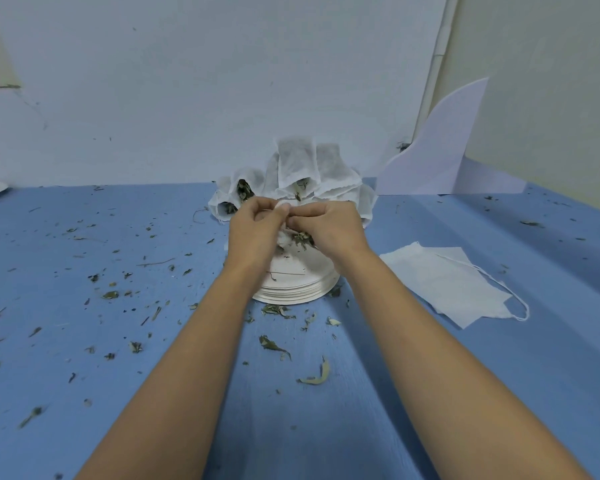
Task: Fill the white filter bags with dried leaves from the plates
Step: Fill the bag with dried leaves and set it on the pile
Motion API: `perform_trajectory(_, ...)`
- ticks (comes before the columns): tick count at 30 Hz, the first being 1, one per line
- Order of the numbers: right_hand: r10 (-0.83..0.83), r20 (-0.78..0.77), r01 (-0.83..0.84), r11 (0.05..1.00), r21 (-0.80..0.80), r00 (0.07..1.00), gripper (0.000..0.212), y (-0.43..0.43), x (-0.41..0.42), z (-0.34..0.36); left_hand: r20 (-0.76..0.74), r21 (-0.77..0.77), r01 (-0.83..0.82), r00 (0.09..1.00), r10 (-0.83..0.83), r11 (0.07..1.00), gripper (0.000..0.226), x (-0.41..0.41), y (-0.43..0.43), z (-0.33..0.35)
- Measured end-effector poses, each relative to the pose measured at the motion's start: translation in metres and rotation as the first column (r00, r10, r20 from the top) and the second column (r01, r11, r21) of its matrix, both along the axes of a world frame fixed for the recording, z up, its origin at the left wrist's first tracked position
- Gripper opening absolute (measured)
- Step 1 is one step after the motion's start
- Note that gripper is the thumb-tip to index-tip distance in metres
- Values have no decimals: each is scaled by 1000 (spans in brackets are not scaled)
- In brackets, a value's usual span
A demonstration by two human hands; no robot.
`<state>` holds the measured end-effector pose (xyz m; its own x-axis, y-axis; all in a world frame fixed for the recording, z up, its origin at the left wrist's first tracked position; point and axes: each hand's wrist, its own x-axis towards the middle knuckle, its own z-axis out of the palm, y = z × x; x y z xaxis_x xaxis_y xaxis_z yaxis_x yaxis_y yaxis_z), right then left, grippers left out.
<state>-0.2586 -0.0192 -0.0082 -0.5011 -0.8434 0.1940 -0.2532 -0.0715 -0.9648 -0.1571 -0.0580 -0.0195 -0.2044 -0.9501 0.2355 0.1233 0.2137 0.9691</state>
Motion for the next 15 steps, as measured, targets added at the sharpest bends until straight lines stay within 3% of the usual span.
perform_trajectory(5,-196,38,196,981,5,980,15,-2,-6,-2,-5,37,281,960,-281,959,14,0,1,0)
perform_trajectory(7,-212,64,211,977,20,975,18,-1,-8,-2,99,-6,340,936,-338,940,28,-2,2,0)
perform_trajectory(10,-230,91,230,973,10,969,19,-2,-2,-3,246,-157,280,940,-237,947,36,-6,6,-2)
perform_trajectory(15,-163,119,170,984,-53,979,17,-3,19,-3,279,-279,96,960,-15,956,31,0,3,-1)
